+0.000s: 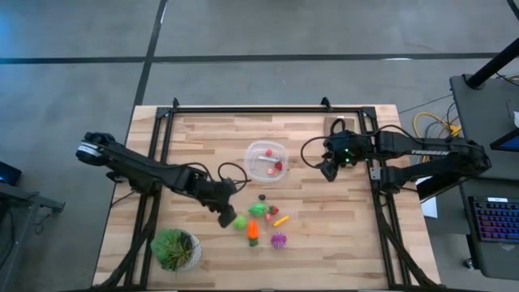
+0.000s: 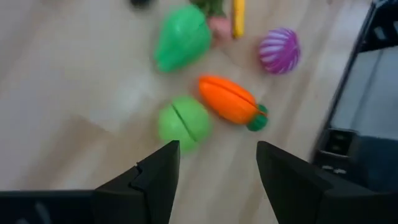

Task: Pick and placing Produce into tupperware
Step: Put the green cabbage into the transparent container

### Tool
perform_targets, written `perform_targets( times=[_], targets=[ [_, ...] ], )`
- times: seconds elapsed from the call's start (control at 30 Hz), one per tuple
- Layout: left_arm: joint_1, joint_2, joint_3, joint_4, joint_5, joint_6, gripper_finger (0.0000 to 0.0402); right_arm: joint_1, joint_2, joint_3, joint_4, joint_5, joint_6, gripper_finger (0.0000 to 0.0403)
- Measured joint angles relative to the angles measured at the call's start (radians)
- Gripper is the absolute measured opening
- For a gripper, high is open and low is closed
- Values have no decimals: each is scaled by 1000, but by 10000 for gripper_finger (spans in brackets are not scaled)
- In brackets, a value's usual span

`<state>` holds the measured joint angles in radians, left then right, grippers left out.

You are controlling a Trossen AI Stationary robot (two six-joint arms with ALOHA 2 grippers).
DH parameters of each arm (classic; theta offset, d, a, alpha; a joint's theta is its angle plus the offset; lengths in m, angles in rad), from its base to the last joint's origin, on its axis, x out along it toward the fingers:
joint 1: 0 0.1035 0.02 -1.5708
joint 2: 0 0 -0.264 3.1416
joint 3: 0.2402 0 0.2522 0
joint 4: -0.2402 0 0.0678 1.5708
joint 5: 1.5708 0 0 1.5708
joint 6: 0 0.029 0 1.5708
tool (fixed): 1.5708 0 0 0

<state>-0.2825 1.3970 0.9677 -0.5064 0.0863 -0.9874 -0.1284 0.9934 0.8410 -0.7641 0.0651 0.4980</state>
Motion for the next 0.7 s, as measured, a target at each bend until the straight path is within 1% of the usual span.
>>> perform_targets(
  times=[0.07,0.17,0.3,0.43,0.53,0.7],
  targets=[
    [0,29,4,-3,14,-86,199,0,-5,0,-10,-2,-22,233],
    [1,71,6,3,25,-176,199,0,-12,0,-23,-10,-54,233],
    [1,116,6,62,58,-235,198,0,-34,0,-45,-12,-66,233],
    [2,155,10,63,10,-348,199,-1,-61,0,-48,-10,-70,232],
    [2,183,10,62,-29,-412,199,-1,-80,0,-48,12,-88,233],
    [1,221,18,62,-35,-421,199,-1,-104,0,-48,18,-90,233]
  ],
)
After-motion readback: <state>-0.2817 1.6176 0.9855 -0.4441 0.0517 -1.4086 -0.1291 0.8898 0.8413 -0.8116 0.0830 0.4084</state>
